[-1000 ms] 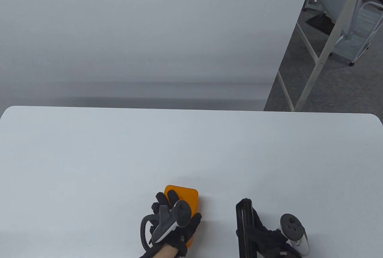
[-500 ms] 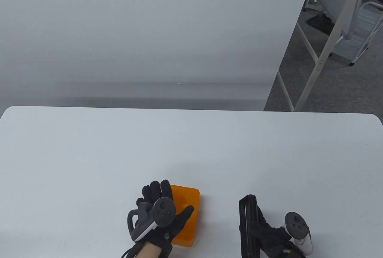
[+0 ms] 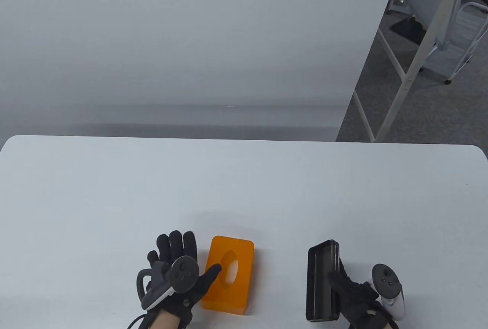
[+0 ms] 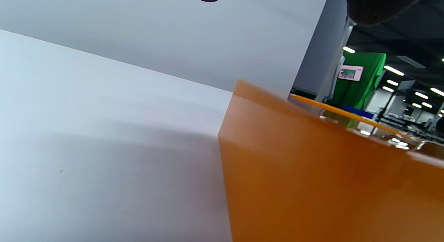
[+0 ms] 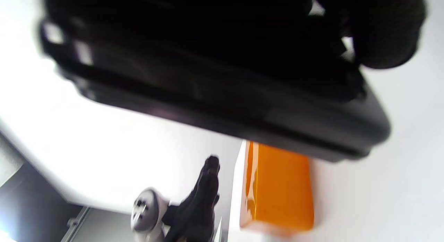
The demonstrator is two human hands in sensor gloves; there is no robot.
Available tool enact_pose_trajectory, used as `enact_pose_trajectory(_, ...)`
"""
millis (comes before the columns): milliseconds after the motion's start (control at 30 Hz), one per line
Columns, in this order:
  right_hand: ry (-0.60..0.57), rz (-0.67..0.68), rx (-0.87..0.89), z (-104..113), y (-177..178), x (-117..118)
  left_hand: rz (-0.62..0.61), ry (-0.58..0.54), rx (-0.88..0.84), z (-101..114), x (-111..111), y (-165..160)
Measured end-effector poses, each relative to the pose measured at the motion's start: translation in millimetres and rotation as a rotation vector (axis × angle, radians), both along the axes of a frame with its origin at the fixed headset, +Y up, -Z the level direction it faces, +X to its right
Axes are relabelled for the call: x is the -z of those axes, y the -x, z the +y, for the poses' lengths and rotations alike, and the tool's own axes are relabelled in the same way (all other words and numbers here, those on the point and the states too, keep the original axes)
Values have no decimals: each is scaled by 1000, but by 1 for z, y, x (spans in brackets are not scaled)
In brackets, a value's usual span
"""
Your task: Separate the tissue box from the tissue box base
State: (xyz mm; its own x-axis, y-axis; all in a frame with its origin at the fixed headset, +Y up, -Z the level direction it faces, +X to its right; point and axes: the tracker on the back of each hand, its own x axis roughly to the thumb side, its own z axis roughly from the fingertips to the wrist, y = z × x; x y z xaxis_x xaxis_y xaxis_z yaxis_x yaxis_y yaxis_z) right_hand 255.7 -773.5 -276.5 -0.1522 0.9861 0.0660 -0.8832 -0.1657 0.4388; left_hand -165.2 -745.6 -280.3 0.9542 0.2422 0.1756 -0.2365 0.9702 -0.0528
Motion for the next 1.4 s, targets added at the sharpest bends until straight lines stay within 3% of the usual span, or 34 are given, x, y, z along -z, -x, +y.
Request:
enact_pose_trajectory(300,45,-248,-84,-9,7,19,-5,-3,-14,1,-5,2)
enact_pose_trajectory(700,25,-334,-305,-22,13,19,-17,26,-4,-2,-4,-2)
enact_pose_trajectory(967,-165,-258,-705,-11,32,15,-17,50,2,-5,-4,-3)
enact_pose_trajectory(1267,-306,-134,-932,2,55,4,-33,60,12,-5,-3,-8)
enact_pose_trajectory(1400,-369,-119,-993,20,52,-1,-47,49,20,-4,-4,-12)
